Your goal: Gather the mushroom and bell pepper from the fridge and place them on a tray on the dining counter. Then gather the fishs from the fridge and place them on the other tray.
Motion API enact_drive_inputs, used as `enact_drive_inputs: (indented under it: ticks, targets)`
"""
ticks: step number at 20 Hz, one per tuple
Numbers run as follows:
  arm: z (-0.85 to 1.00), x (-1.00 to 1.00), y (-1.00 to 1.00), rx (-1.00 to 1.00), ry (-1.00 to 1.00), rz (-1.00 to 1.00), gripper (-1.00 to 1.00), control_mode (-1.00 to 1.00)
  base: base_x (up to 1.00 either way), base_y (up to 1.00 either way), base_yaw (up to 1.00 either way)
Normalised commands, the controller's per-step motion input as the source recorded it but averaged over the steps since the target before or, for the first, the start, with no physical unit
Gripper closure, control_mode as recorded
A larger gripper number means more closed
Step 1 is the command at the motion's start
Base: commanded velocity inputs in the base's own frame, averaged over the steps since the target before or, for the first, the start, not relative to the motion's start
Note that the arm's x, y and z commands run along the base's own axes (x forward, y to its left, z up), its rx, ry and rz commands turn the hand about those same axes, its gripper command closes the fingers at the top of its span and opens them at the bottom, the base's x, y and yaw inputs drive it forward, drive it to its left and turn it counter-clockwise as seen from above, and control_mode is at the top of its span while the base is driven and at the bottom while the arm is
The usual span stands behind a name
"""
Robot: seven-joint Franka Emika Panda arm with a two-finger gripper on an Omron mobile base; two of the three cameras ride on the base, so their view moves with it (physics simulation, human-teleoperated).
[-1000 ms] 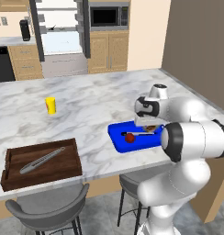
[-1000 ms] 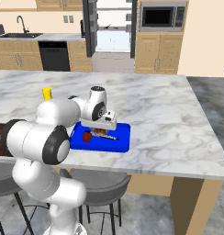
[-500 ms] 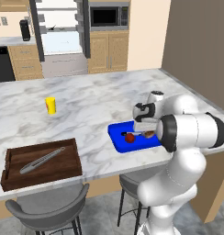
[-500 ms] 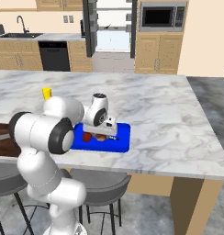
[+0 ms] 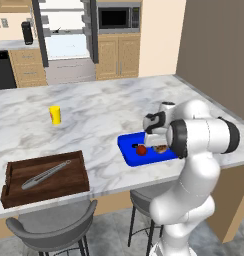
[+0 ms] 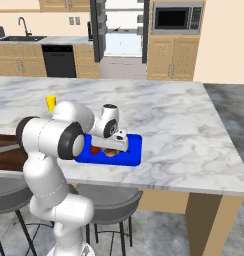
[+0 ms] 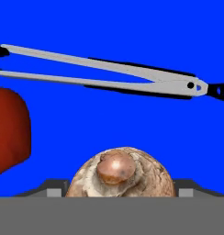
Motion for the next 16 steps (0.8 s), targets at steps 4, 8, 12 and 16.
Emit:
enact_drive_inputs:
  ticks: [4, 8, 12, 16]
  targets:
    - [-0.21, 0.09, 0.00, 0.00, 0.06, 0.00, 1.00, -1.00, 0.00, 0.00, 0.00]
    - [-0.11, 0.08, 0.00, 0.00, 0.03, 0.00, -1.00, -1.00, 0.00, 0.00, 0.00]
    - [0.00, 0.00, 0.00, 0.00, 0.00, 0.00, -1.00, -1.00, 0.00, 0.00, 0.00]
    - [0.05, 0.00, 0.00, 0.00, -0.01, 0.00, -1.00, -1.00, 0.00, 0.00, 0.00]
